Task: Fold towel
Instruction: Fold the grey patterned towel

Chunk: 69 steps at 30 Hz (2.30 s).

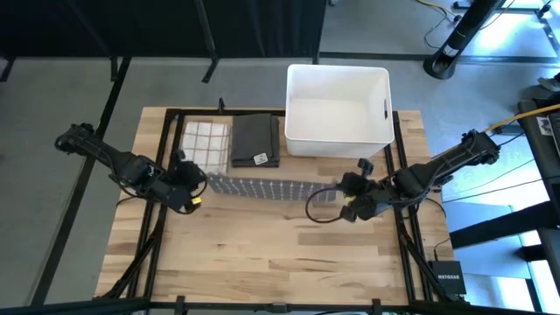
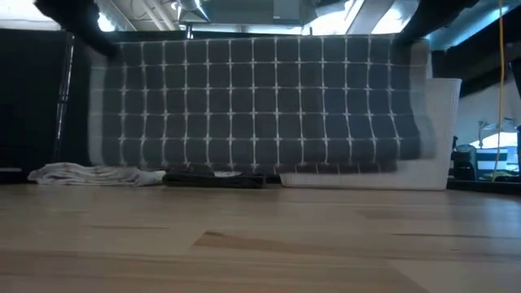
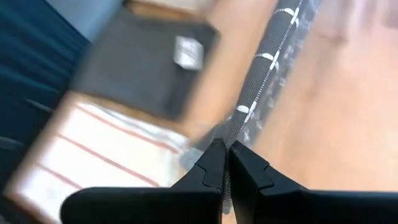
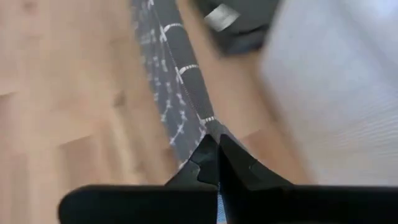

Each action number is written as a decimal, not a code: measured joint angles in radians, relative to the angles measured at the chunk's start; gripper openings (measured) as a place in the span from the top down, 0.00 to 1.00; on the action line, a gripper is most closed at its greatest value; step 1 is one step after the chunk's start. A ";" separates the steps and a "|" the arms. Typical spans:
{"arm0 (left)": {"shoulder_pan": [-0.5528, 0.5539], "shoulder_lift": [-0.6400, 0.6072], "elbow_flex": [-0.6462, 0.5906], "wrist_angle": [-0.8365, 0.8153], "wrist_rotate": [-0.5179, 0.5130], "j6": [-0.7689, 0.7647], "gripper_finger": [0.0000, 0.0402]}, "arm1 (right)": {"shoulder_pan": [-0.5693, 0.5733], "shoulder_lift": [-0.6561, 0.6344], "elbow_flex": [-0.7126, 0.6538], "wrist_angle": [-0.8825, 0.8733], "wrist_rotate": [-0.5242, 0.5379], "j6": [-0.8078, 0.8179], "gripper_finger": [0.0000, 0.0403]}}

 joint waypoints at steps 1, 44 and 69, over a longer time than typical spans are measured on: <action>-0.001 0.000 0.000 0.005 0.053 -0.023 1.00 | 0.000 0.004 0.000 0.009 -0.051 0.017 1.00; -0.065 0.014 -0.357 0.268 0.220 -0.185 0.85 | 0.024 0.025 -0.428 0.517 -0.164 0.178 0.72; 0.112 0.319 -0.285 1.189 0.272 0.601 0.57 | 0.011 0.084 -0.504 0.651 -0.211 0.652 0.54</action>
